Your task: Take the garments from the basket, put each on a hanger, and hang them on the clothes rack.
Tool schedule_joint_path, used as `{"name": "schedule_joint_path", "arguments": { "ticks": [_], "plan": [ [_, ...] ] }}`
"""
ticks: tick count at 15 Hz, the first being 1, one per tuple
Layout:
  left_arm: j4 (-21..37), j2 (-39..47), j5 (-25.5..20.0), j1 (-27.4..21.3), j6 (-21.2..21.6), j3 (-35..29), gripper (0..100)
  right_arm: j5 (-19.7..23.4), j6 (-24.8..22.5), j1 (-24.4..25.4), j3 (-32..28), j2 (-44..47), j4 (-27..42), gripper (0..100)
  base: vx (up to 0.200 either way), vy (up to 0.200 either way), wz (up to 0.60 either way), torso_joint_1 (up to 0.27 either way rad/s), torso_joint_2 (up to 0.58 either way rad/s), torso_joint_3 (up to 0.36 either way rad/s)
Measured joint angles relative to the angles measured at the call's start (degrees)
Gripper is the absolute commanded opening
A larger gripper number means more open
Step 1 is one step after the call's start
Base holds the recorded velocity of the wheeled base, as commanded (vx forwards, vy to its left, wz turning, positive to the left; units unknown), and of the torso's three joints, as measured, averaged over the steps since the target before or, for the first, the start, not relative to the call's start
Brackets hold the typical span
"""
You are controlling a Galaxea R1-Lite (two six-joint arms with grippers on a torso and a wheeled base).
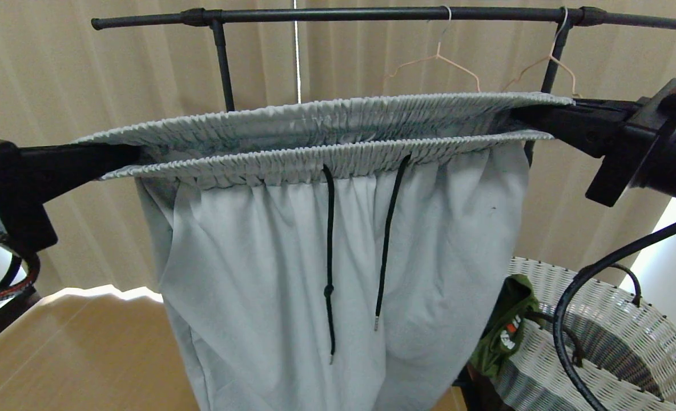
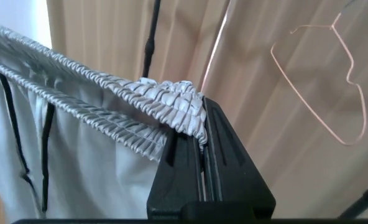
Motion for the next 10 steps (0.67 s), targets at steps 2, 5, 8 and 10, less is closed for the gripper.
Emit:
{"name": "schedule_joint_path", "arguments": {
  "ticks": [2, 5, 8, 10],
  "plan": [
    [-1.08, 0.96, 0.00, 0.72, 0.00, -1.16, 0, 0.00, -1.50, -1.85, -0.13, 0.07, -0.24, 0, 0.000, 0.000, 0.00, 0.000, 0.00, 0.000],
    [-4.39, 3.96, -0.10, 0.98, 0.05, -4.56, 0, -0.04, -3.21, -3.89, -0.91, -0.17, -2.93, 0, 0.000, 0.000, 0.00, 0.000, 0.00, 0.000],
    [-5.42, 7.97, 0.15, -0.33, 0.76, -9.70, 0, -0.11, -3.23, -4.22, -0.77, -0.20, -2.90, 0, 0.000, 0.000, 0.00, 0.000, 0.00, 0.000],
    [-5.51, 9.23, 0.35, -0.68, 0.71, -9.70, 0, -0.06, -3.23, -4.23, -0.77, -0.09, -2.90, 0, 0.000, 0.000, 0.00, 0.000, 0.00, 0.000]
  ]
}}
